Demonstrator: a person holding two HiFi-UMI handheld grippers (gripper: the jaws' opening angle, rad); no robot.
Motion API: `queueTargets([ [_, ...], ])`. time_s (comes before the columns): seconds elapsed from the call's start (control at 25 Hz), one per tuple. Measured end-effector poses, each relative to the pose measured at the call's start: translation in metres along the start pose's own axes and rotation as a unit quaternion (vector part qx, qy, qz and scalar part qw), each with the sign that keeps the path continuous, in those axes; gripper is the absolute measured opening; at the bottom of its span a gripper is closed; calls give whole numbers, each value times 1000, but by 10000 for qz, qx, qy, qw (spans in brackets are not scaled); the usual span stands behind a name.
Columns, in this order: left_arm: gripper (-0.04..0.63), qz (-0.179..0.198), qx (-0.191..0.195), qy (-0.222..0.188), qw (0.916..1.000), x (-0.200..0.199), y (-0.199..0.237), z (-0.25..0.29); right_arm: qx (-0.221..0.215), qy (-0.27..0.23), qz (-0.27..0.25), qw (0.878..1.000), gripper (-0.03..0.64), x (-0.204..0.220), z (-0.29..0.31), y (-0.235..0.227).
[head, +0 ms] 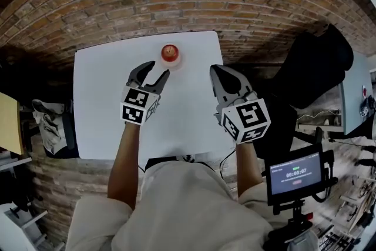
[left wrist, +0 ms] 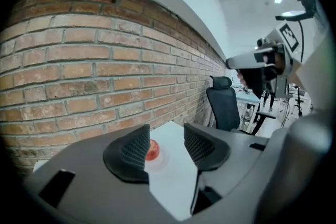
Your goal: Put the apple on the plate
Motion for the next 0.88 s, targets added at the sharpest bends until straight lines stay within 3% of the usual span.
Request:
queueTargets([
  [0.24, 140, -84, -267, -602, 9978, -27, -6, -49, -169, -201, -281, 9993, 3, -16, -13, 14],
  [0.56, 67, -28, -510, -1395, 9889, -58, -15, -111, -455, -418, -635, 9961, 3, -35, -22, 42],
  [0.88, 37, 55, -802, -1698, 9822, -69, -27, -149, -629, -652, -892, 9919, 3, -49, -37, 60],
])
Point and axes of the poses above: the fingertips, and each gripper's own axes: z forward along the fingers, y to its left, x out of its underside, the point moved 9 cm from there along -z, backward along the fingers, and after that the axes turned 11 degrees about -x, right-handed, at the moved point
